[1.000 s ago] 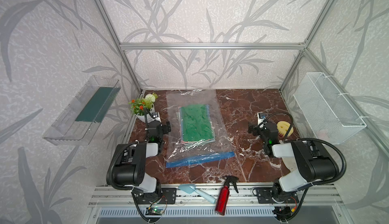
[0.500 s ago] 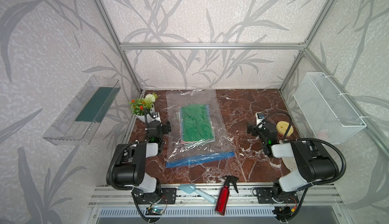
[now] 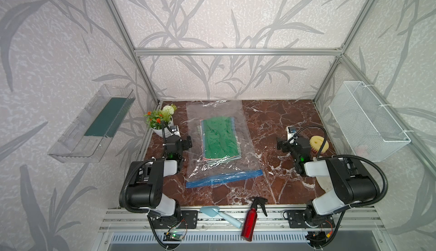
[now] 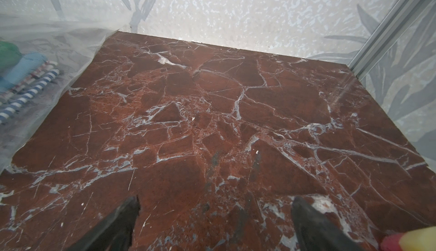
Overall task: Take the tank top out of the vacuum bag
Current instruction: Adjust the vacuum bag at the center of the board.
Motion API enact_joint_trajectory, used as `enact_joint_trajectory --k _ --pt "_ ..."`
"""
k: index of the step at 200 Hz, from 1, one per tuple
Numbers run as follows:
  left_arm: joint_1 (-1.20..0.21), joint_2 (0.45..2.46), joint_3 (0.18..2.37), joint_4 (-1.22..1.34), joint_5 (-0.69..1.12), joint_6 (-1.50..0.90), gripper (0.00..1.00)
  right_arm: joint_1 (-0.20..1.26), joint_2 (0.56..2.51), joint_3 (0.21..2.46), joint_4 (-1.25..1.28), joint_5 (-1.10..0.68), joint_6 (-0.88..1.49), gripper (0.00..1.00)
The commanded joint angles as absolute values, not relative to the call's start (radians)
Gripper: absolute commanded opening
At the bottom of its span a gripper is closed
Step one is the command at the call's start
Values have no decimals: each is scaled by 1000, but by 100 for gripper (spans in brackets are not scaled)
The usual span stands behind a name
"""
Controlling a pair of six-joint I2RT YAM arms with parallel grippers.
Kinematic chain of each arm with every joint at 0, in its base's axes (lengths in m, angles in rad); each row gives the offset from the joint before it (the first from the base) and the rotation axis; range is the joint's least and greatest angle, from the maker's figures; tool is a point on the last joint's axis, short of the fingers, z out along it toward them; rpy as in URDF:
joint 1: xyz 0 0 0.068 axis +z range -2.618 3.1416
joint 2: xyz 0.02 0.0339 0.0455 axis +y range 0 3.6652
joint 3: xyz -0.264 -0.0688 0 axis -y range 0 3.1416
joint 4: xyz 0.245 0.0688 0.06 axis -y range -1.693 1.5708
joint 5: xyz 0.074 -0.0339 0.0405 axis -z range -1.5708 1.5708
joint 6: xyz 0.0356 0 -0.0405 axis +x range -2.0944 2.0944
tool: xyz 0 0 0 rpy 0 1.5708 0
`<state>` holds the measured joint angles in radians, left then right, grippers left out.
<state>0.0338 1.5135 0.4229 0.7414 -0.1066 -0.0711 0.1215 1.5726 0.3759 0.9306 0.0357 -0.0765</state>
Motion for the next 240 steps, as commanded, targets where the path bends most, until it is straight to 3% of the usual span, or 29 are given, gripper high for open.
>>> enact_joint_trajectory --k 1,52,75,85,93,112,146,194,240 --pt "33 1511 423 761 -112 -64 97 124 1571 374 959 35 -81 99" --pt "33 1510 419 767 -112 -64 95 124 1562 354 998 52 -78 99" --pt "17 1445 436 696 -126 -34 92 129 1390 275 1005 97 -70 99" --pt "-12 1370 515 474 -212 -62 92 141 1274 303 853 118 -63 99" --pt "-28 1335 588 307 -265 -124 92 147 1183 397 571 115 -20 99" --pt "-37 1329 728 30 -195 -296 90 160 1136 629 118 2 40 100" --pt "-45 1391 904 -311 100 -447 83 237 1289 943 -263 -231 112 96" --pt "-35 1321 817 -367 28 -518 82 411 1674 1217 -306 -261 150 93" --pt "-21 1390 768 -288 43 -565 79 426 1984 1444 -316 -262 184 90"
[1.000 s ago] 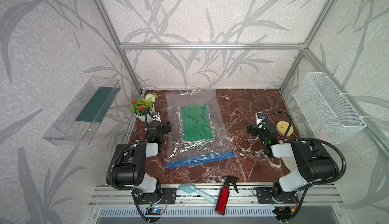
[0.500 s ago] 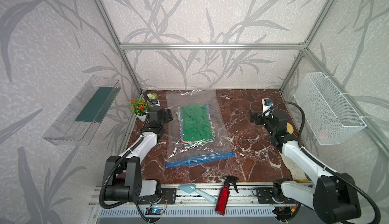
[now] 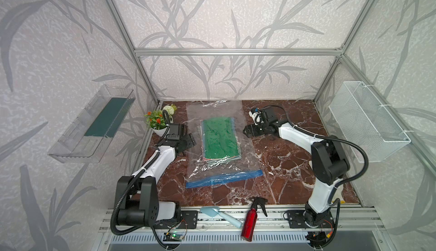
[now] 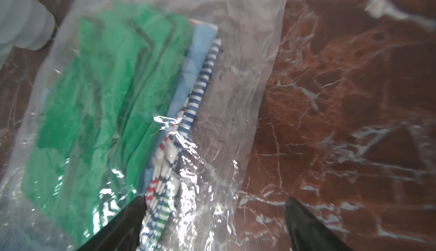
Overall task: Take the tank top out of the vacuum bag
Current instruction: Adjust the vacuum bag at the center of the board.
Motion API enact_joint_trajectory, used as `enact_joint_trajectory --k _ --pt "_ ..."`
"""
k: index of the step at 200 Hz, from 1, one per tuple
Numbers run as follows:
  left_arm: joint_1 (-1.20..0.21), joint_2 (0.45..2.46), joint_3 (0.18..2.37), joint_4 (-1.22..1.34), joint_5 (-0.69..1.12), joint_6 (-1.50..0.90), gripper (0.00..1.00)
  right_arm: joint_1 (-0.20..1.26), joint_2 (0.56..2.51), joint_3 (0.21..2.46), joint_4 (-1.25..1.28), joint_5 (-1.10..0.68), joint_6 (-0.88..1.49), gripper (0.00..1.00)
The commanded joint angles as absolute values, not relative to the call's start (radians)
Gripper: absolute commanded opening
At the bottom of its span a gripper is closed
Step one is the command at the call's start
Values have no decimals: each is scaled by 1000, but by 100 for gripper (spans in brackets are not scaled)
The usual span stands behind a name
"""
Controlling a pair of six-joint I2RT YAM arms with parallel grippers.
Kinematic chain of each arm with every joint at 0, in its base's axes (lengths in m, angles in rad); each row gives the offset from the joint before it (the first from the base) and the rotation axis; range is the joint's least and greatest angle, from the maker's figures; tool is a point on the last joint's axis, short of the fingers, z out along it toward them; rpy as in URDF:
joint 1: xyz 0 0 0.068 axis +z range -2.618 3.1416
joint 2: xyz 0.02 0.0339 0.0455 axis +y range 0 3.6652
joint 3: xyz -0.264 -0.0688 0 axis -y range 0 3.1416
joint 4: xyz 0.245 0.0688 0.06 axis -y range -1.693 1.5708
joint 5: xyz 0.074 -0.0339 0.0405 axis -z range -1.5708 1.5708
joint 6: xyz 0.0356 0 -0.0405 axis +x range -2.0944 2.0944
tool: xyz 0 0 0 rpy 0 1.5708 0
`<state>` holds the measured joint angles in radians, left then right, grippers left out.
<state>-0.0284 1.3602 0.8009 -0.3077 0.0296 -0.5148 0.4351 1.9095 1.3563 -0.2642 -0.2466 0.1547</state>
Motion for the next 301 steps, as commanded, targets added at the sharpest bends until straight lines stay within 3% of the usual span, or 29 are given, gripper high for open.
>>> enact_joint_trajectory --k 1,59,100,125,149,156,176,243,301 --pt "-21 1392 766 -286 44 -565 78 426 1992 1449 -312 -262 184 90" --pt "-28 1460 748 -209 57 -548 72 399 2127 1482 -185 -334 228 89" --pt "-35 1500 750 -167 89 -535 62 388 2181 1514 -140 -461 228 76" --pt "-35 1532 752 -132 141 -522 44 388 2204 1537 -142 -515 227 57" --pt "-36 1558 771 -116 185 -513 17 383 2190 1516 -112 -545 234 10" --pt "-37 1558 779 -117 195 -512 11 379 2182 1507 -105 -546 237 0" --pt "-53 1553 806 -134 198 -502 0 356 2135 1454 -53 -554 262 0" --pt "-184 1716 1062 -242 166 -437 0 179 1918 1171 126 -660 390 0" --pt "-283 1972 1407 -290 209 -400 0 163 1631 900 58 -491 282 0"
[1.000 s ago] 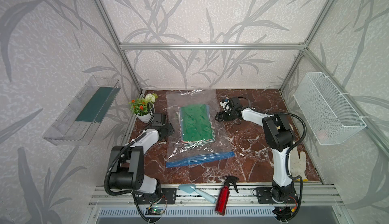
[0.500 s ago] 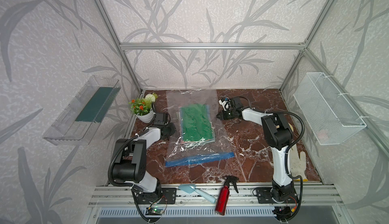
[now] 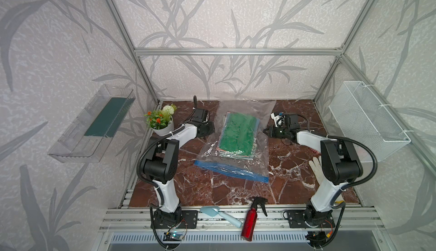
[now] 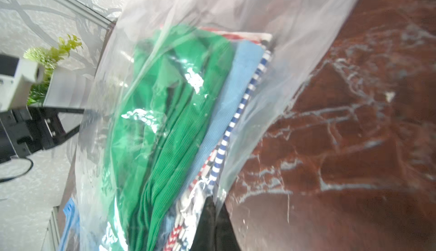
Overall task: Take the tank top out of the vacuum bag
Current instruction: Adjust the vacuum bag at the center of the board.
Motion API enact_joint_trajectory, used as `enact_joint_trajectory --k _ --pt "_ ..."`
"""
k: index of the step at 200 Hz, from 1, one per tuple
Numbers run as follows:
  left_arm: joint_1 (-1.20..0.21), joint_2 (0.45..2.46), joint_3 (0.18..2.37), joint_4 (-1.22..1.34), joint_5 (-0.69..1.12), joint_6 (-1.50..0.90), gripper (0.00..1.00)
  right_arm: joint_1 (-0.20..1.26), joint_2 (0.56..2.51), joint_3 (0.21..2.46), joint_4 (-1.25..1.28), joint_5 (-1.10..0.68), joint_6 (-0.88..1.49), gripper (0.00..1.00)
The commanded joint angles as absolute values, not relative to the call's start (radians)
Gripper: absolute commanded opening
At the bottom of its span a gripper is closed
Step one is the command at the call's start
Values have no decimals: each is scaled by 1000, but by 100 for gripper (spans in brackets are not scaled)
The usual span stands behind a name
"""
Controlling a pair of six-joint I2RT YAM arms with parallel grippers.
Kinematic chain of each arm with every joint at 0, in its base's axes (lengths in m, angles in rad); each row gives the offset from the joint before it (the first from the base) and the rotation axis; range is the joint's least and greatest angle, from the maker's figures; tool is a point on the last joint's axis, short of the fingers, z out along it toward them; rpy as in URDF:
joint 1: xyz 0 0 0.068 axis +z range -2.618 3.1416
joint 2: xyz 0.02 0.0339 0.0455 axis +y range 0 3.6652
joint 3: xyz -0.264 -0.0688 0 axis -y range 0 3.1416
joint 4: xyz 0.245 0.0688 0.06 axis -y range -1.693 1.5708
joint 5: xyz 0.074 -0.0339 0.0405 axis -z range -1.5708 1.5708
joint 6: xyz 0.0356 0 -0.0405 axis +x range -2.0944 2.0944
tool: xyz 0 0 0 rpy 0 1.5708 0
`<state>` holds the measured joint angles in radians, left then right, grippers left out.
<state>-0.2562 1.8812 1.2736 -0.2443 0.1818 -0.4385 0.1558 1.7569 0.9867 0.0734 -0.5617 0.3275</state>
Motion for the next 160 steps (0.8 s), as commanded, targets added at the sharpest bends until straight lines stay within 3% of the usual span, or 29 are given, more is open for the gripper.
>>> enact_joint_trajectory --k 1,89,125,135,150,160 --pt "-284 1975 1414 -291 211 -398 0 163 1626 896 58 -490 281 0" --pt "-394 2359 2011 -425 276 -303 0 162 1169 629 -128 -215 249 0" --pt "-411 2495 2288 -522 286 -278 0 161 1115 608 -178 -237 239 0" --pt "-410 2509 2346 -564 271 -269 0 161 1119 606 -184 -251 239 4" --pt "-409 2473 2336 -596 253 -258 0 163 1130 605 -184 -266 240 5" --pt "-409 2412 2278 -605 252 -262 6 163 1141 603 -177 -272 242 5"
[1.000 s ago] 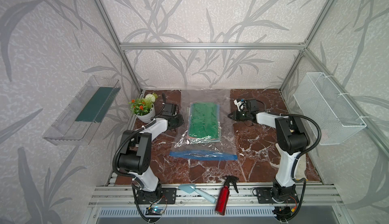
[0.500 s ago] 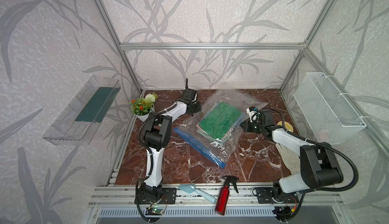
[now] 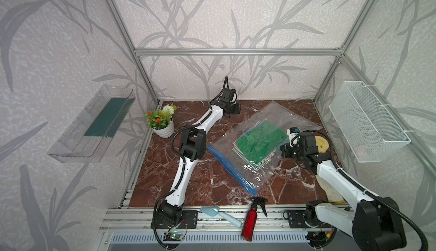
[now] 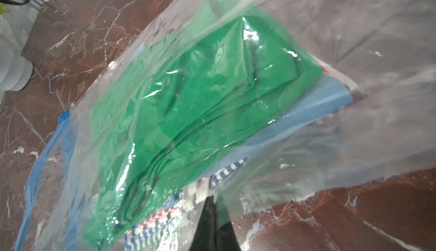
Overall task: Take the tank top out of the vacuum bag
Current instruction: Adjust the vacuum bag at the center of the board.
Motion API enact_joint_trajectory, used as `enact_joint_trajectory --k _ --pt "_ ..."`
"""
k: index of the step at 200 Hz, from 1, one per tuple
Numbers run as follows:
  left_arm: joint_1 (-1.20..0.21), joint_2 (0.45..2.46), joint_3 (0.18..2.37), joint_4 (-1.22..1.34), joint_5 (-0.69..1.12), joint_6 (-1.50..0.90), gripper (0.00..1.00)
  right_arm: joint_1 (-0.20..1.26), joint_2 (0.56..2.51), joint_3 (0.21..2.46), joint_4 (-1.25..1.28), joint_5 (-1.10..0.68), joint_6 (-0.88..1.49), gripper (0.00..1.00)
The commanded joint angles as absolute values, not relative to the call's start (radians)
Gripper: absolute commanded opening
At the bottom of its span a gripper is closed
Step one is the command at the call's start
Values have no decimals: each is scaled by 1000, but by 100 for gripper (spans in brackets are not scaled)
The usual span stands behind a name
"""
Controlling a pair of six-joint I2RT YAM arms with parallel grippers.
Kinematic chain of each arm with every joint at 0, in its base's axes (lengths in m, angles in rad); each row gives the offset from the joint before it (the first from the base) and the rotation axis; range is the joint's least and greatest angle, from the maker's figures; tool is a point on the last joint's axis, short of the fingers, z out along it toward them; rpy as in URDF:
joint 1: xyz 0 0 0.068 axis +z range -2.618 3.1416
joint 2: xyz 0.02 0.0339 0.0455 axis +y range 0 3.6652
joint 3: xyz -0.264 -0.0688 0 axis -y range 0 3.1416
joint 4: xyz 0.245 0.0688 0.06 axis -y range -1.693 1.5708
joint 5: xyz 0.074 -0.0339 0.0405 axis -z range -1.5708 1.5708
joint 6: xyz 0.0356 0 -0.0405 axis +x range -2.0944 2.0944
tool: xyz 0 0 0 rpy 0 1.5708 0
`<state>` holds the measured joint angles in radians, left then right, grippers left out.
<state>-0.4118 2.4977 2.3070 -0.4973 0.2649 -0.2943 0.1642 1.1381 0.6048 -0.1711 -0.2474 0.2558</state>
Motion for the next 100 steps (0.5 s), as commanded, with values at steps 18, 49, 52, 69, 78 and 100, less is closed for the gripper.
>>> enact_joint_trajectory --k 18,49,52,69,78,100 --pt "-410 2224 2030 -564 277 -301 16 164 1163 603 -164 -286 248 0" --pt "-408 1785 1435 -386 306 -447 37 191 1227 600 -108 -299 262 0" --pt "-408 1751 1389 -383 312 -461 40 196 1236 600 -102 -299 263 0" --pt "-408 1584 1143 -354 350 -555 50 227 1299 611 -67 -305 269 0" --pt "-410 1512 1024 -321 387 -619 54 248 1340 622 -47 -308 275 0" --pt "-416 1374 803 -236 470 -767 61 309 1455 672 4 -323 304 0"
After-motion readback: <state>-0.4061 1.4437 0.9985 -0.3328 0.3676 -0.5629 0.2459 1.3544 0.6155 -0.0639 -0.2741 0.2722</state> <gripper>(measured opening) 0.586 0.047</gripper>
